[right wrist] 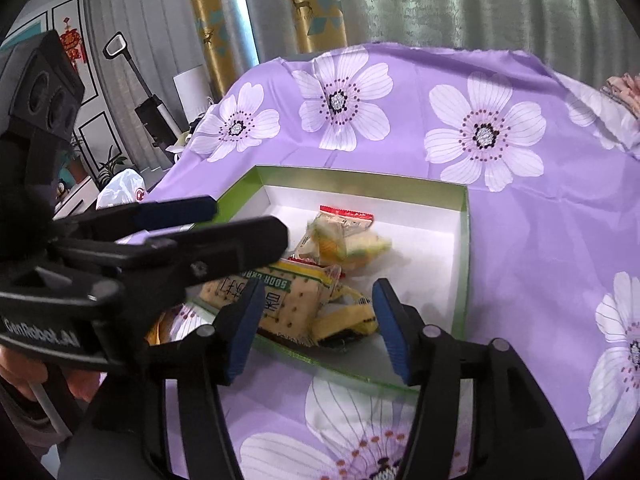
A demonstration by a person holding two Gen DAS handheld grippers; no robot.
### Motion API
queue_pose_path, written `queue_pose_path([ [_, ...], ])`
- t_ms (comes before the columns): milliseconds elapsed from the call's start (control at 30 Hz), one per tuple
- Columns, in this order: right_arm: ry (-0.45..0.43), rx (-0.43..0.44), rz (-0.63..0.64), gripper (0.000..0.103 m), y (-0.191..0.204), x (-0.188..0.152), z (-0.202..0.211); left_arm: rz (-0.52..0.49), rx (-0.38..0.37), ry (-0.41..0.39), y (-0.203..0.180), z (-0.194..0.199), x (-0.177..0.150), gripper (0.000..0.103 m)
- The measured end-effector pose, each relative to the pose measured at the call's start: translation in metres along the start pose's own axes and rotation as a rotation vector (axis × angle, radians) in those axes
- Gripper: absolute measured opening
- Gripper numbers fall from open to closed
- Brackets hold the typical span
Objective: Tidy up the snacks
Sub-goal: 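Carry the corn snack bag into the green box and open the right gripper, then withdraw the right gripper from the box toward the red packet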
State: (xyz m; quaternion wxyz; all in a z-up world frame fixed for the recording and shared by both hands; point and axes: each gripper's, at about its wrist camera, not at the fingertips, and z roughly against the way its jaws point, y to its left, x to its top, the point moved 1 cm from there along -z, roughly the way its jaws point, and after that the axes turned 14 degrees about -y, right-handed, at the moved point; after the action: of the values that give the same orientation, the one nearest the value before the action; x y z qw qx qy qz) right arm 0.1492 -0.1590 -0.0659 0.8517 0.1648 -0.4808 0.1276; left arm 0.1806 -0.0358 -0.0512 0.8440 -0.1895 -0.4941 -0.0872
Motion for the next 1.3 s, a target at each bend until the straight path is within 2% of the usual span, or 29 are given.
queue_pose_path([
  [133, -0.028, -0.012, 0.016, 0.068, 0.006, 0.001, 0.02, -0.04, 0.046, -0.023, -0.005, 0.018, -0.001, 0.095],
  [300, -0.06, -0.026, 0.028, 0.079, 0.012, 0.0, 0.044, -0.058, 0.058, -0.036, -0.014, 0.039, -0.004, 0.098],
  [567, -0.08, -0.028, 0.034, 0.084, 0.025, -0.003, 0.074, -0.072, 0.074, -0.068, -0.026, 0.071, -0.007, 0.101],
  [1033, -0.051, -0.02, 0.033, 0.086, 0.044, -0.021, 0.096, -0.045, 0.106, -0.061, -0.023, 0.103, -0.025, 0.102],
  [1300, -0.026, -0.005, 0.038, 0.086, 0.056, -0.032, 0.098, 0.025, 0.129, -0.04, 0.003, 0.119, -0.045, 0.102],
])
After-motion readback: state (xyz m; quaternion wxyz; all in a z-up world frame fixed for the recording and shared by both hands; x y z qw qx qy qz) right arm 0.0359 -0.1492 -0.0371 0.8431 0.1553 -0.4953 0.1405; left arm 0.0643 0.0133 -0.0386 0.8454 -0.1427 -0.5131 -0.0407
